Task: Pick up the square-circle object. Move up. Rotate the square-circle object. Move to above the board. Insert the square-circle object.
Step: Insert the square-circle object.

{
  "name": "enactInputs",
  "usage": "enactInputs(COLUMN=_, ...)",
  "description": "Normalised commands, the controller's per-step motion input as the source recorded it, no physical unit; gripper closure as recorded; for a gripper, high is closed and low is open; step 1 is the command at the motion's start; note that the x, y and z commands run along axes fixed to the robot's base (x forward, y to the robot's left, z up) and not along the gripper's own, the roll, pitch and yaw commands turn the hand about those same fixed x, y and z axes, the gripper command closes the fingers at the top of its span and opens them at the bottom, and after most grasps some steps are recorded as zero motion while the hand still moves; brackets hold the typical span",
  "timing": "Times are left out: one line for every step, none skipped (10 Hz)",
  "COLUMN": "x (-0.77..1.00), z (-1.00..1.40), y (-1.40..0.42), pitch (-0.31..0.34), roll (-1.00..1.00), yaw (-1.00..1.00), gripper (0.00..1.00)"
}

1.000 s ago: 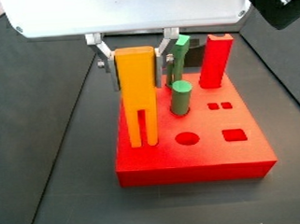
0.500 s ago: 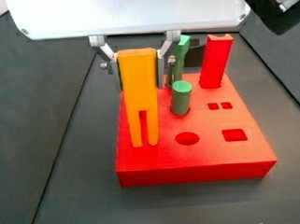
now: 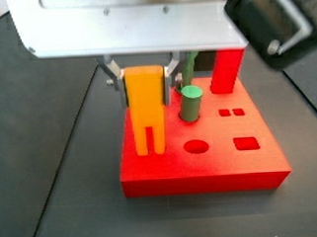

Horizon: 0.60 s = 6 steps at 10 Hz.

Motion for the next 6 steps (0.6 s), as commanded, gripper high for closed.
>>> enactInputs(x=0.01, z=-0.35, y=-0.15, pitch=-0.034, roll=0.13, yaw=-0.07, gripper=1.0)
enactInputs(x=0.01, z=-0.35, y=-0.18, pitch=-0.039, roll=0.18, yaw=-0.05, gripper=1.0)
enactInputs(x=0.08, z=-0.27, y=-0.13, pitch=0.0, roll=0.22, yaw=-0.05, gripper=1.0)
enactInputs(x=0.15, z=-0.25, y=-0.11, pitch=0.0, roll=0.22, yaw=-0.06, gripper=1.0)
enactInputs(x=0.18, z=-0.28, y=-0.09, pitch=0.0, roll=0.21, yaw=-0.03, gripper=1.0)
enactInputs(x=0.29, z=-0.33, y=-0.05, pitch=0.0, roll=0.17, yaw=0.0, gripper=1.0)
